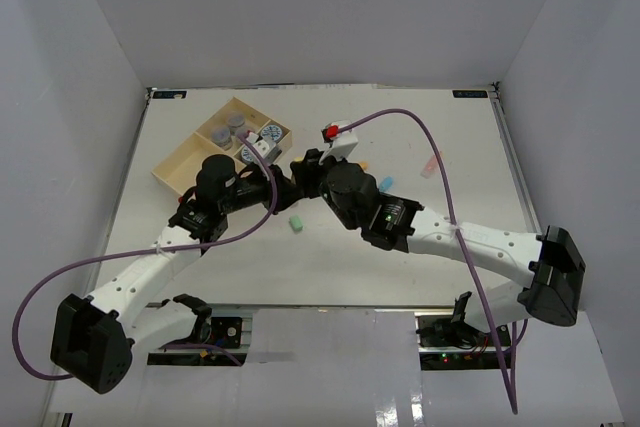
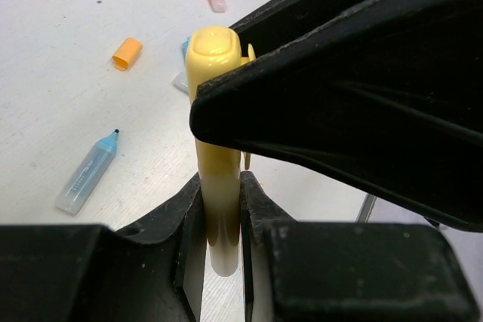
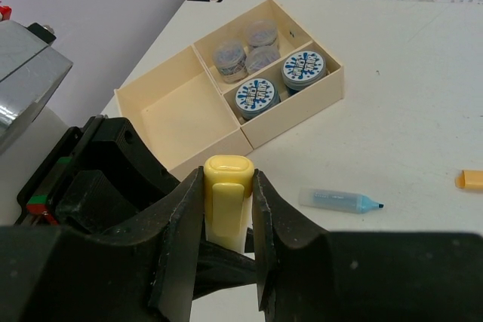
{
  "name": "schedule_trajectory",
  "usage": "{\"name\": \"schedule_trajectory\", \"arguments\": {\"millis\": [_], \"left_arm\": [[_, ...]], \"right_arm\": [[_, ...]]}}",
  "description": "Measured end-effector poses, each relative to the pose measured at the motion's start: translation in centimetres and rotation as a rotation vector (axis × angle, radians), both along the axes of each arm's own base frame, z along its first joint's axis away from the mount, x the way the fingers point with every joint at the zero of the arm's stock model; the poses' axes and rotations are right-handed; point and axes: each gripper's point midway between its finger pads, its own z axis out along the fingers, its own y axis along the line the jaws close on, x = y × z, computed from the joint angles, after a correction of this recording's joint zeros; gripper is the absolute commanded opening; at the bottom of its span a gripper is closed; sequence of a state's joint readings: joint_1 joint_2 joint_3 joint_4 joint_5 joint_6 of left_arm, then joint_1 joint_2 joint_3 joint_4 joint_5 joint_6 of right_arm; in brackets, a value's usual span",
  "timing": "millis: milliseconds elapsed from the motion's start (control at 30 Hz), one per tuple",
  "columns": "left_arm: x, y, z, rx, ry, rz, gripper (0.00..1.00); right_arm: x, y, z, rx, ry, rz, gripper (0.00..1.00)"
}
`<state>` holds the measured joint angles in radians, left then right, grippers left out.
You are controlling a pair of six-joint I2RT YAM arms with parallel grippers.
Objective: Sort the stationery into containers
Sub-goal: Close the pen cap on the pen, then place the pen in the storage box.
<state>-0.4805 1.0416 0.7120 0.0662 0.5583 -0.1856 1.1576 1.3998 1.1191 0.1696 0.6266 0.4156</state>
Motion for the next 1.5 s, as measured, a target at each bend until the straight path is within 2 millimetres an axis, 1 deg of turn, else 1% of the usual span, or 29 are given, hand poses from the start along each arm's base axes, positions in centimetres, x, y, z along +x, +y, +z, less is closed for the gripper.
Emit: {"name": "schedule_trajectory", "arguments": {"millis": [167,333,433,467,533,567,700,767,900,933,1000,1033,1100,1133,1167,1200,1267,1300,1433,1500], "left_arm": [[-0.7,0.0,0.7,-0.028,-0.008,-0.012,0.00],[-1.5,0.3,1.1,-0.044,-0.018,-0.014,0.00],[-1.8,0.5,1.7,-0.057,-0.039,-0.014,0.00],[-1.9,0.5,2.0,-0.063,-0.048,-0.015,0.00],[-2.0,0.4,2.5,-0.074,-0.060,-0.022,0.00],[-2.0,0.4,2.6,-0.076,-0.064,-0.023,0.00],[-2.0,0.4,2.5,-0.082,-0.055,-0.022,0.00],[-2.0,0.3,2.5,-0.084,-0.050,-0.023,0.00],[-1.9,0.2,2.0,-0.081,-0.024,-0.020,0.00],[-1.8,0.2,1.8,-0.081,-0.016,-0.020,0.00],[-1.7,0.1,1.7,-0.081,-0.005,-0.016,0.00],[-1.8,0.1,1.6,-0.082,0.002,-0.014,0.00],[-1.7,0.2,1.4,-0.084,0.015,-0.007,0.00],[-1.7,0.2,1.4,-0.084,0.020,-0.001,0.00],[-1.6,0.3,1.2,-0.082,0.029,0.011,0.00],[-1.4,0.4,1.0,-0.079,0.042,0.027,0.00],[-0.9,0.8,0.2,-0.068,0.077,0.073,0.00],[-0.6,1.0,-0.2,-0.060,0.096,0.100,0.00],[0.9,2.6,-3.2,-0.008,0.214,0.254,0.00],[2.0,4.2,-5.0,0.027,0.293,0.365,0.00]], "right_arm": [[-0.4,0.0,1.0,-0.013,-0.004,0.017,0.34],[-1.1,0.3,1.7,-0.045,-0.015,0.048,0.38],[-1.3,0.2,2.0,-0.078,-0.023,0.065,0.44],[-1.4,0.2,1.8,-0.092,-0.024,0.071,0.50],[-1.6,0.3,1.5,-0.127,-0.023,0.088,0.57],[-1.6,0.3,1.3,-0.151,-0.026,0.090,0.62],[-1.0,0.3,1.8,-0.196,-0.036,0.085,0.70],[-0.8,0.4,2.5,-0.197,-0.052,0.081,0.74],[-0.2,0.2,4.1,-0.187,-0.081,0.070,0.80],[0.0,0.2,4.4,-0.184,-0.087,0.066,0.84],[0.5,-0.2,4.9,-0.180,-0.097,0.051,0.89],[0.9,-0.4,5.2,-0.180,-0.103,0.043,0.94],[1.5,-0.8,5.7,-0.173,-0.118,0.023,0.98],[2.0,-1.2,5.8,-0.175,-0.124,0.009,1.00],[2.3,-1.5,6.0,-0.177,-0.129,-0.004,0.96],[2.7,-2.1,6.3,-0.180,-0.136,-0.020,0.95],[3.4,-3.7,7.0,-0.171,-0.149,-0.060,0.92],[3.7,-4.8,7.1,-0.166,-0.153,-0.084,0.91],[4.7,-11.4,6.9,-0.157,-0.157,-0.209,0.90],[4.7,-14.6,6.5,-0.151,-0.162,-0.275,0.90]]}}
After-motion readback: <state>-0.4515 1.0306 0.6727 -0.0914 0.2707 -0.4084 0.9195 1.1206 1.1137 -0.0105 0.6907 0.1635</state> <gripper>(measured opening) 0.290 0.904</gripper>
